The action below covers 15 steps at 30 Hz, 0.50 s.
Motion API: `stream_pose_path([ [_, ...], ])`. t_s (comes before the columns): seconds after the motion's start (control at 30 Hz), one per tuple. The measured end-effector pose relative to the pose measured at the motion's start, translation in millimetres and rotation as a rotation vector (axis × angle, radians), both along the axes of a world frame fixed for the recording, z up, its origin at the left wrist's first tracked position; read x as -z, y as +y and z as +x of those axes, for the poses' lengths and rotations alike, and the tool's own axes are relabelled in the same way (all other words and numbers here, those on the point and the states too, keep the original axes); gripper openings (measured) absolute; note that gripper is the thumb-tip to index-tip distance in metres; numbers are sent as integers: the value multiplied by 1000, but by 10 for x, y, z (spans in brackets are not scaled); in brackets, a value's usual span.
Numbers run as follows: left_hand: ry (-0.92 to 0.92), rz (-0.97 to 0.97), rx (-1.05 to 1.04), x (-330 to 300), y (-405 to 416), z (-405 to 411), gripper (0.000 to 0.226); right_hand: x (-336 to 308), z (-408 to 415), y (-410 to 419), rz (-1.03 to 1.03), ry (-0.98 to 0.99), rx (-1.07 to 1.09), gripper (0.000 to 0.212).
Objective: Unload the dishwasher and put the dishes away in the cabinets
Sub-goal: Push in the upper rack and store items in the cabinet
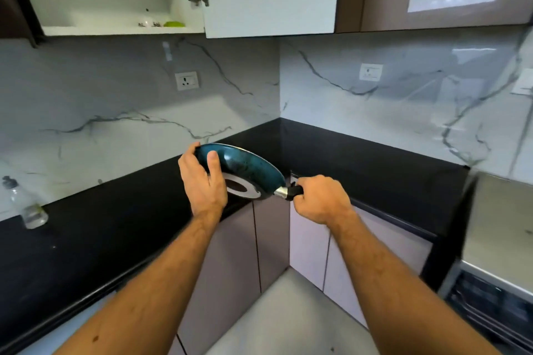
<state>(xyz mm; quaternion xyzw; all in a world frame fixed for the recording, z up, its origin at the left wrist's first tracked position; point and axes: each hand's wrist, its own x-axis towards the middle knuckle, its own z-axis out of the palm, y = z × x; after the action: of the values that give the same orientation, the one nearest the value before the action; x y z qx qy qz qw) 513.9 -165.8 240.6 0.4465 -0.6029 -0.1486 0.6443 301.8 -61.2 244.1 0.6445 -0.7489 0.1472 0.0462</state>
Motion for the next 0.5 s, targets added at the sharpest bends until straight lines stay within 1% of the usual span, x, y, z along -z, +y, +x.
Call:
stream_pose_path([
  [0.13,4,-57,-40,-200,-506,21,55,-295,-97,-605,-29,-14,-67,7],
  [0.27,-2,-87,-84,-476,-887,21,60,-569,-134,-1114,-56,-2,-126,6],
  [0.33,6,-129,-91,-631,-1080,32,58,-715,-140,-1366,-88,10,-161,6],
  [0.5,24,-186,-169,-986,-1569,115,59,-1018,-79,-2003,-147,29,-226,13],
])
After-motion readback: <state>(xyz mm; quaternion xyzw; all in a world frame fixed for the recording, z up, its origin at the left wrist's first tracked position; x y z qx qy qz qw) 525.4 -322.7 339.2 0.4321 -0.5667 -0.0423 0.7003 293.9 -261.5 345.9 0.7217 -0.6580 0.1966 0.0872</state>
